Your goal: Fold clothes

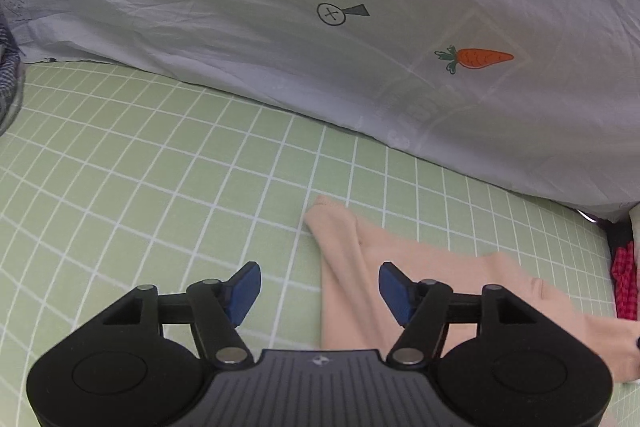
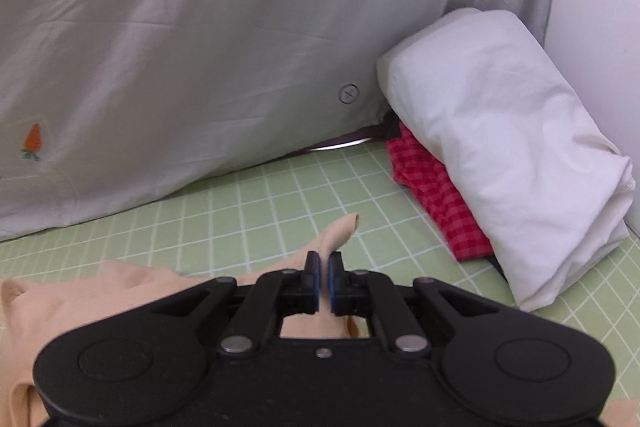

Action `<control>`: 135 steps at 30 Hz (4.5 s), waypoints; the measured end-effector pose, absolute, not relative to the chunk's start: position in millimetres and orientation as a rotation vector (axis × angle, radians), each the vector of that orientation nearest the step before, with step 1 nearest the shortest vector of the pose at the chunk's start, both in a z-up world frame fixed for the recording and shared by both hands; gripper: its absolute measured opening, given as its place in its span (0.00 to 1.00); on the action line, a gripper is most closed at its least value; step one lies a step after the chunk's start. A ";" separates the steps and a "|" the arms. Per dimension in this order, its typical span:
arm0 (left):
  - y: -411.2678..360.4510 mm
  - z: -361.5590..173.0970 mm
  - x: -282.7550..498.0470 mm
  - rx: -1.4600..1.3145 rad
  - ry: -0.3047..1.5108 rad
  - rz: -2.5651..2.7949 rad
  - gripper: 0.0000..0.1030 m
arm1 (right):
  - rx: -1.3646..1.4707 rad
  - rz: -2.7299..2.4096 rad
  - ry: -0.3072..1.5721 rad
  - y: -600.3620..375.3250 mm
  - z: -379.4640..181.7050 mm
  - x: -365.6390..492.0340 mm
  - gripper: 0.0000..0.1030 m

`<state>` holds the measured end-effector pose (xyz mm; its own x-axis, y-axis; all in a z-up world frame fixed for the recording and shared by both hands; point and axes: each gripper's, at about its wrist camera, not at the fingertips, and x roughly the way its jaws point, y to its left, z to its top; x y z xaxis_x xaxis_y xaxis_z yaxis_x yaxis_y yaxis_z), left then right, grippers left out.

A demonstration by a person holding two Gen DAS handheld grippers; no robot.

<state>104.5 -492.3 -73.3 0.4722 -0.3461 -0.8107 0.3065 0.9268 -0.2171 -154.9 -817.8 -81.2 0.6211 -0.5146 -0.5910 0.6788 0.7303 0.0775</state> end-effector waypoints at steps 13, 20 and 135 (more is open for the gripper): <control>-416.5 -42.8 -63.4 0.044 0.978 -0.407 0.64 | 0.158 -0.223 0.677 -604.0 -81.1 -219.1 0.04; -381.0 -44.1 -139.1 0.079 0.987 -0.402 0.65 | 0.187 -0.116 0.791 -542.2 -97.3 -259.8 0.40; -508.7 -31.5 -225.5 0.127 0.958 -0.351 0.78 | 0.554 -0.753 0.830 -812.2 -132.4 -380.1 1.00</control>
<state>-225.5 -508.7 -31.5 0.5241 -0.2365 -0.8182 0.3478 0.9363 -0.0478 -380.1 -812.2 -132.4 0.4500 -0.3705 -0.8126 0.7729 0.6173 0.1466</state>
